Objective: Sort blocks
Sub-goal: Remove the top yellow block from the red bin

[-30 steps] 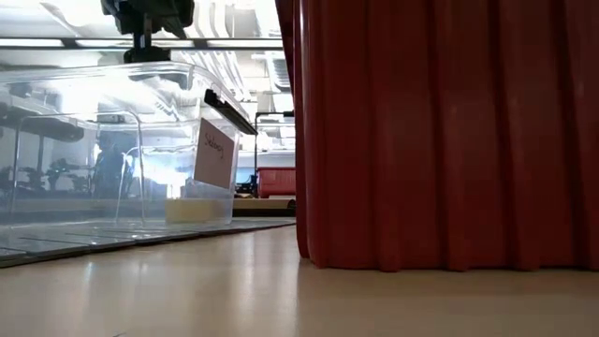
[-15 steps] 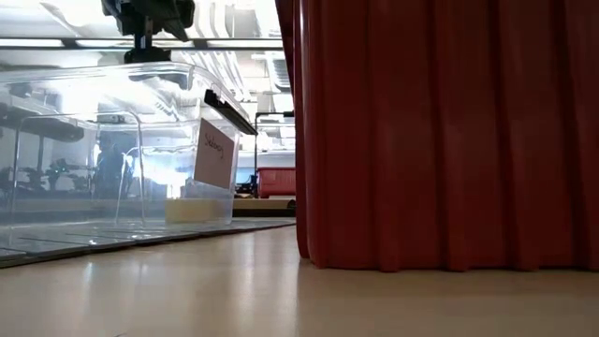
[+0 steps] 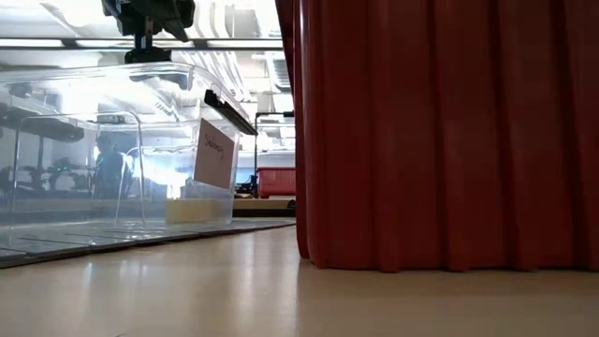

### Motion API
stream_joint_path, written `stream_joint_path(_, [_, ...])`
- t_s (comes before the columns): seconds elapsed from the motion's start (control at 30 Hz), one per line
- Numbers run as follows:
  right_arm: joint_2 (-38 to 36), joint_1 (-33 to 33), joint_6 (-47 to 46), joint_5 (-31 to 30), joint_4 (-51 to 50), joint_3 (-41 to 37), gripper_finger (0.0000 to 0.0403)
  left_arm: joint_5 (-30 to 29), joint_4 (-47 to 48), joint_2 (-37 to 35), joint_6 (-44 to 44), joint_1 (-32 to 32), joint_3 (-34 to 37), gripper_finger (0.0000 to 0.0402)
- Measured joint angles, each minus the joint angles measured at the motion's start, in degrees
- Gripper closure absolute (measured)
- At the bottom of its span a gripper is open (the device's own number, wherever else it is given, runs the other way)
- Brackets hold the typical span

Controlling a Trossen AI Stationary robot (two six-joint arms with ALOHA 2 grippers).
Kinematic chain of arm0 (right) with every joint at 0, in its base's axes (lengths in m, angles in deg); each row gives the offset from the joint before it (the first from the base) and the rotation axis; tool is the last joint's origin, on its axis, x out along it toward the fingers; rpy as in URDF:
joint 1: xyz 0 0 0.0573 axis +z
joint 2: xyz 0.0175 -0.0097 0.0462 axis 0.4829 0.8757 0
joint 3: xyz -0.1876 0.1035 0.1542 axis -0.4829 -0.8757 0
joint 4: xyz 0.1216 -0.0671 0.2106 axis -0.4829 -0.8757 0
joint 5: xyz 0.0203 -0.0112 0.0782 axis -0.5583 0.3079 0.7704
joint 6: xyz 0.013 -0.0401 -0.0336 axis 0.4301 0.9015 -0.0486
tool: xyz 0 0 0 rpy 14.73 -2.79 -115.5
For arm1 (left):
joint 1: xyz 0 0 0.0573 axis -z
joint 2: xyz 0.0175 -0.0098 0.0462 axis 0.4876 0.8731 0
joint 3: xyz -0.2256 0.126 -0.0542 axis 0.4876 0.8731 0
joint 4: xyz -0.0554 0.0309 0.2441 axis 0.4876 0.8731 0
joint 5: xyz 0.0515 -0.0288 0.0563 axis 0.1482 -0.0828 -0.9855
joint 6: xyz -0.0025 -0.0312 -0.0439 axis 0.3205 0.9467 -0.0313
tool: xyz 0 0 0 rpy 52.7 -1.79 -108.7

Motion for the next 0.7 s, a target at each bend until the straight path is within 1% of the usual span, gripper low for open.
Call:
stream_joint_path(0.1, [-0.6, -0.1, -1.3, -0.1, -0.8, -1.2, 0.0211, 0.0, 0.0, 0.0, 0.0, 0.0, 0.0, 0.0088])
stream_joint_path(0.2, [0.9, -0.1, -2.2, 0.0, -3.5, -1.4, 0.021, 0.0, -0.1, 0.0, 0.3, 0.0, 0.0, 0.0088])
stream_joint_path(0.37, [5.6, 0.2, -2.2, 0.6, -7.4, -1.5, 0.0212, 0.0, -0.2, 0.0, 0.9, 0.0, 0.0, 0.0088])
stream_joint_path(0.7, [16.3, 0.2, -2.2, 0.6, -7.1, -1.5, 0.0213, 0.0, -0.2, 0.0, 2.0, 0.0, 0.0, 0.0088])
